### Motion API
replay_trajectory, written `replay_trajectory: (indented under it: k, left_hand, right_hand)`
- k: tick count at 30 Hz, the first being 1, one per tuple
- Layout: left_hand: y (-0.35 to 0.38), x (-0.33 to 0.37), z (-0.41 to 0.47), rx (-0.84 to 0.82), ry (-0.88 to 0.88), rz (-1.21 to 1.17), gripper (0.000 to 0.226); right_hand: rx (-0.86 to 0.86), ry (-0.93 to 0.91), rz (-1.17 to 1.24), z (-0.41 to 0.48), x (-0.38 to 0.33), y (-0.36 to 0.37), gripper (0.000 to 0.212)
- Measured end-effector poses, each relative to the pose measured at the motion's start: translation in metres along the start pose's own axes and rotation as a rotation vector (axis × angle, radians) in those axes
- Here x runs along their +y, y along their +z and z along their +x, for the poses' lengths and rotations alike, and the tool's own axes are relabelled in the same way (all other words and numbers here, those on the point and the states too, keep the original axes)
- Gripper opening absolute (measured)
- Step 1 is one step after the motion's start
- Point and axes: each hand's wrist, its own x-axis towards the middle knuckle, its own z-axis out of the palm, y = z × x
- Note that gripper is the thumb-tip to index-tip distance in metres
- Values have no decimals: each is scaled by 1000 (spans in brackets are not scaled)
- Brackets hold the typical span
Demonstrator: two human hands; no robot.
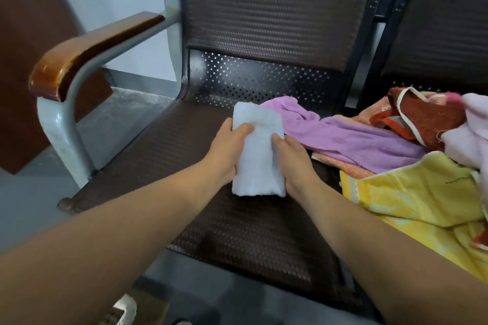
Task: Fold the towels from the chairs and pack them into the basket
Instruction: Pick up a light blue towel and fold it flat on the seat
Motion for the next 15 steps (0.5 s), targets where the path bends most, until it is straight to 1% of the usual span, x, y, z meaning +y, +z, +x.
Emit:
replay_trajectory:
  k: [3, 5, 7, 10, 15]
  left_hand:
    - [-22, 18, -7, -9, 24, -147, 23]
    - [-45, 27, -17, -10, 49, -221, 30]
    - [-80, 33, -31, -16, 95, -257, 38]
    - [-142, 34, -62, 7, 166, -265, 41]
    - [-248, 21, -126, 159, 130, -322, 46]
  right_hand:
    - [-90, -12, 78, -6, -16, 23, 29]
    - [-148, -33, 61, -14, -25, 41, 29]
    - [-207, -98, -38, -26, -30, 66, 28]
    - [-327, -187, -212, -53, -33, 113, 24]
    - [-511, -229, -439, -115, -15, 197, 24]
